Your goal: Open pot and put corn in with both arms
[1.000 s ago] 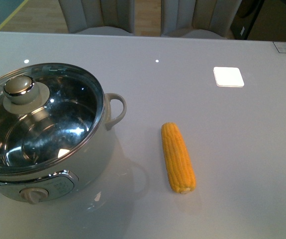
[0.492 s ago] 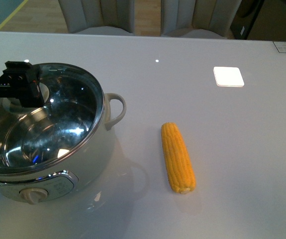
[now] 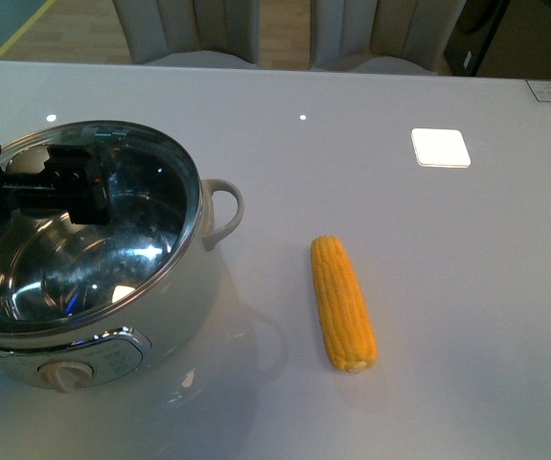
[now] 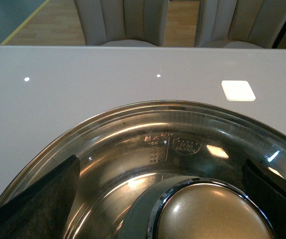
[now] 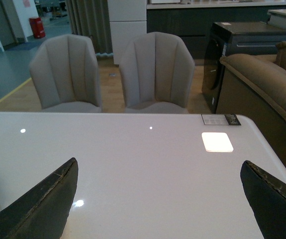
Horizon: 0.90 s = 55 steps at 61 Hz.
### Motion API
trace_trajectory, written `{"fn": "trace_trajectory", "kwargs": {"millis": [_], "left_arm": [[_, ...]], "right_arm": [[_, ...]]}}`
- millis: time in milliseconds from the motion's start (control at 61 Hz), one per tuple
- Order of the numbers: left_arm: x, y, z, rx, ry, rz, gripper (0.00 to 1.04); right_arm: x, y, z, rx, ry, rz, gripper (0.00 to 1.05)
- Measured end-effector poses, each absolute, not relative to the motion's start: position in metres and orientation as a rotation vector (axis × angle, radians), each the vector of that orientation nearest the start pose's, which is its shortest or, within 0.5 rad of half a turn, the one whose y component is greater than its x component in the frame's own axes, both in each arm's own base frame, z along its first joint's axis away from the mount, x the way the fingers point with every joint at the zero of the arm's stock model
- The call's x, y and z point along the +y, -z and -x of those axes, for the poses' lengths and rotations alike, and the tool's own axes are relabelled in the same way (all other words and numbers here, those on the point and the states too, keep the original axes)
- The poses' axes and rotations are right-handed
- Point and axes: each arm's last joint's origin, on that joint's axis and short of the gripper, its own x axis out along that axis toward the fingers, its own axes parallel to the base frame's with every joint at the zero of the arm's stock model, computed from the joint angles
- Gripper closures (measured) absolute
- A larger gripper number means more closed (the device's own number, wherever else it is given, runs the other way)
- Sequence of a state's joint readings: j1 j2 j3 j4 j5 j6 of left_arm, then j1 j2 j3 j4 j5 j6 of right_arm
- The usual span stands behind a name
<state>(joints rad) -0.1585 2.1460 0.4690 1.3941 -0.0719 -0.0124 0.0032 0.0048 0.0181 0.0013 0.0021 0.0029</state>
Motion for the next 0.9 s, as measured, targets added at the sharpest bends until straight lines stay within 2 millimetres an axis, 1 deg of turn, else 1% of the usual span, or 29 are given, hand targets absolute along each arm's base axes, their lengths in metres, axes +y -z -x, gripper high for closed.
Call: {"fn": "trace_trajectory", "kwargs": {"millis": [344, 525, 689, 820, 902], "left_arm": [[-0.051, -0.047, -0.286, 0.278, 0.094, -0.013, 0.61], [-0.052, -0.048, -0.287, 0.276, 0.085, -0.018, 0.63], [-0.053, -0.052, -0.287, 0.288, 0.072, -0.023, 0.63], [-0.053, -0.064, -0.287, 0.291, 0.052, -0.03, 0.63], [-0.052, -0.075, -0.288, 0.268, 0.033, -0.032, 0.63]], "right_arm": [[0.0, -0.169, -0.097, -0.015, -0.001, -0.003, 0.09], [0.0, -0.169, -0.097, -0.015, -0.001, -0.003, 0.09], [0.0, -0.169, -0.097, -0.015, -0.001, -0.003, 0.09], [0.0, -0.169, -0.097, -0.015, -0.001, -0.003, 0.09], [0.0, -0.169, -0.097, -0.015, -0.001, -0.003, 0.09]]}}
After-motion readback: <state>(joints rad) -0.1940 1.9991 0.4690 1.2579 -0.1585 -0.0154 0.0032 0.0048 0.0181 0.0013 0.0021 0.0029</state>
